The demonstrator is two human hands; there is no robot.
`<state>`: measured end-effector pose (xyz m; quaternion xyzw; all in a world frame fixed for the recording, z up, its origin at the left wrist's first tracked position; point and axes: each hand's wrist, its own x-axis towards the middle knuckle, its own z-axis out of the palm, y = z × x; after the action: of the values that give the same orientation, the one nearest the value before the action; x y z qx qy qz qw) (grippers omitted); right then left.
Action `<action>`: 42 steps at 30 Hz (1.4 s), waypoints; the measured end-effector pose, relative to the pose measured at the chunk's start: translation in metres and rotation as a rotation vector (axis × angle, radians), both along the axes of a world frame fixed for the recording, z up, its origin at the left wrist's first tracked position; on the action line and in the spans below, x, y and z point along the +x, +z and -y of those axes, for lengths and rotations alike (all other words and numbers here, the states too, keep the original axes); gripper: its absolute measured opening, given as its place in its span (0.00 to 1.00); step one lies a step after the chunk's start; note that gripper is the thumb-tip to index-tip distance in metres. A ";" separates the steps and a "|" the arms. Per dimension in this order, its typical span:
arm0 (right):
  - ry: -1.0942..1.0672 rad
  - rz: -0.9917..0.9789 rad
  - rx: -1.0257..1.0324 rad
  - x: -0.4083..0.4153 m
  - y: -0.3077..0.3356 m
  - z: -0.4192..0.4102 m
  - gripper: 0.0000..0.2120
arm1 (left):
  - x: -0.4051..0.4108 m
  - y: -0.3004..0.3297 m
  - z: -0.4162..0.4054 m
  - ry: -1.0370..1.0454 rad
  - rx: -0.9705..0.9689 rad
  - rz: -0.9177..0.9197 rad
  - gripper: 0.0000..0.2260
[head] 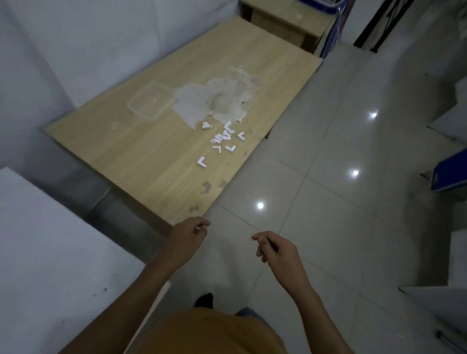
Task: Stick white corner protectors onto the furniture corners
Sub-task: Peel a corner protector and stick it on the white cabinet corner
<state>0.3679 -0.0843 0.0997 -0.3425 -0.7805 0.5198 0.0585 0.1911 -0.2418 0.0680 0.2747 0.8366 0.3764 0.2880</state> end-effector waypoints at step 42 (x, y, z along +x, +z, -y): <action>1.361 0.334 0.584 -0.315 -0.119 -0.207 0.28 | -0.171 -0.113 -0.173 0.408 -0.354 -0.168 0.21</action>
<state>0.0532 0.1224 -0.0198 0.1700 -0.9239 0.1549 -0.3058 0.0204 -0.0684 -0.0450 0.0763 0.9483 0.2505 0.1792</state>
